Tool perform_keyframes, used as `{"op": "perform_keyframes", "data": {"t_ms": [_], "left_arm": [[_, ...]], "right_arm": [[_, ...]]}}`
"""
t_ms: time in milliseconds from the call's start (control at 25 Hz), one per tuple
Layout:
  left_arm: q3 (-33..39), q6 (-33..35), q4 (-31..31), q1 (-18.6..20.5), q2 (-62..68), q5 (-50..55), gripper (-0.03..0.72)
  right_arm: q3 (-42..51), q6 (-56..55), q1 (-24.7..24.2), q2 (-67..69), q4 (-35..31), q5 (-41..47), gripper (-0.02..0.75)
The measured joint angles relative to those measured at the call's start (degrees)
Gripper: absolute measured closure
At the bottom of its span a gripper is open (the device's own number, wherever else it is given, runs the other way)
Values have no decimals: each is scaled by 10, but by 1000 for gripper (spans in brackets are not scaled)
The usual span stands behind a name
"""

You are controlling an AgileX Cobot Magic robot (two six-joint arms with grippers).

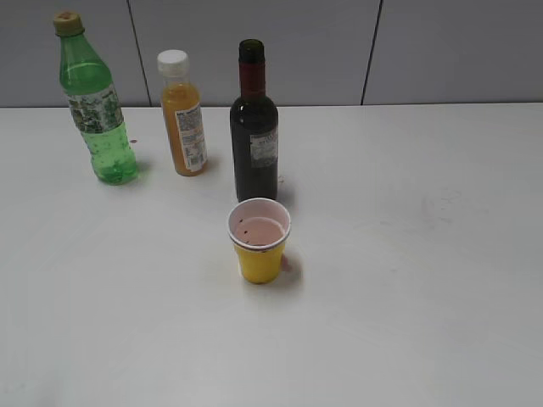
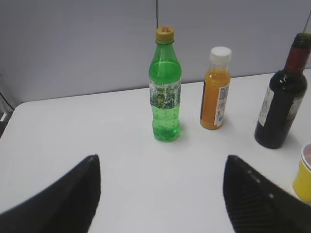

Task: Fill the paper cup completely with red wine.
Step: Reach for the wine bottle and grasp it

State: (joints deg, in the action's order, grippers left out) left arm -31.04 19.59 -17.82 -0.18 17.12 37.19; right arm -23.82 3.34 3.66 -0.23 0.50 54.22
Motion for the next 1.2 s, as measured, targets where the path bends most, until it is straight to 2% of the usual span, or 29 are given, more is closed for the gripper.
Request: {"op": "perform_keyframes", "data": {"t_ms": [160, 280, 680, 800, 1000, 1200], "left_arm": [[0, 30, -3, -36, 75, -84, 95], [0, 41, 17, -74, 128, -144, 95], [0, 29, 61, -196, 340, -409, 95], [0, -54, 120, -212, 413, -504, 95], [0, -248, 288, -201, 518, -640, 95], [0, -304, 410, -169, 600, -732, 95]], "right_arm": [[0, 0, 0, 0, 0, 0, 148], [0, 0, 0, 0, 0, 0, 148], [0, 0, 0, 0, 0, 0, 148], [0, 0, 0, 0, 0, 0, 148], [0, 0, 0, 0, 0, 0, 148], [0, 0, 0, 0, 0, 0, 148]]}}
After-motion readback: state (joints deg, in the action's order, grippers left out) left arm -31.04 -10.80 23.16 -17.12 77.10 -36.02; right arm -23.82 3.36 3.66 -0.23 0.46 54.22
